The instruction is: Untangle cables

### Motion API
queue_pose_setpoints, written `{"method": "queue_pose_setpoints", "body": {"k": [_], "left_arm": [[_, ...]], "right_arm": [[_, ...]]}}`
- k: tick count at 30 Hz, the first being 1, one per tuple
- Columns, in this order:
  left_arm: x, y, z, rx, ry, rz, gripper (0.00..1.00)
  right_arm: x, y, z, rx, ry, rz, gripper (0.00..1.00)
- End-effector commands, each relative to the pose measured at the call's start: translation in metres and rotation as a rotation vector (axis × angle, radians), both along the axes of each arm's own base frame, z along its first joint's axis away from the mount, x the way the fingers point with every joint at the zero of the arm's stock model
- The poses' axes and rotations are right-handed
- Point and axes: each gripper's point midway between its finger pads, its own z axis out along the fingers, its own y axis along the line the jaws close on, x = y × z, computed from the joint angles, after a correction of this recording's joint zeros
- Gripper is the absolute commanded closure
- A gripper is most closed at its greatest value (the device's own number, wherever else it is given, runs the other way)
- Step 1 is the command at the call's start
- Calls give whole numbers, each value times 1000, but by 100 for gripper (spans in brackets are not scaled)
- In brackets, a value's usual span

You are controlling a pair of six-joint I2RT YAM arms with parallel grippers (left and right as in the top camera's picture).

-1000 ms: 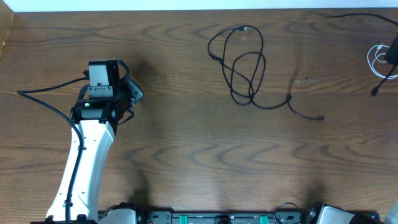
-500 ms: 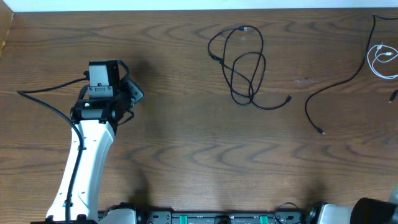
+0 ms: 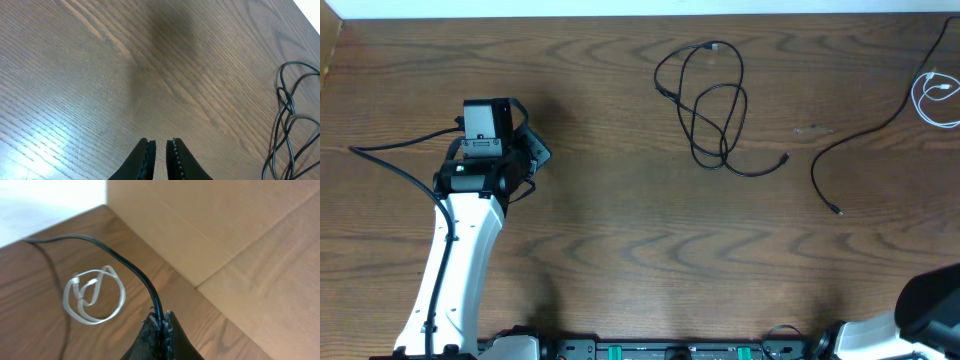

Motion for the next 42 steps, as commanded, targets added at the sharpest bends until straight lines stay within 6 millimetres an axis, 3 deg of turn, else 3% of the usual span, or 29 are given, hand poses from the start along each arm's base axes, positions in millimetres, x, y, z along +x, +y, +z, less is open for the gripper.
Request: {"method": "queue_pose_setpoints", "body": {"k": [1,3,7,10,15,18,23,27,31,42], "left_arm": [[-2,4,-2,18,7,5,85],[-2,4,-2,18,7,5,85],[-2,4,-2,18,7,5,85],[-2,4,-2,18,8,5,85],[-2,4,-2,18,7,6,85],[-2,4,-2,17,7,5,85],[-2,4,-2,18,7,6,85],[-2,4,-2,18,7,5,85],[-2,4,-2,18,8,5,85],[-6,4,-5,18,29,5,85]], "right_arm": [[-7,-34,-15,-1,14,-86,99],[-2,-48,-36,36,23,-83,96],[6,-60,-71,125,32,-42,1],[6,-58,-79,188,4,-40,1],[10,-42,-61,221,-47,35,1],[15,-20,-44,261,-91,122,1],[20,36,-29,383,-115,300,1],[28,84,-40,549,-105,460,1],[16,117,-63,662,2,480,1],[-8,139,-123,794,198,406,1]]}}
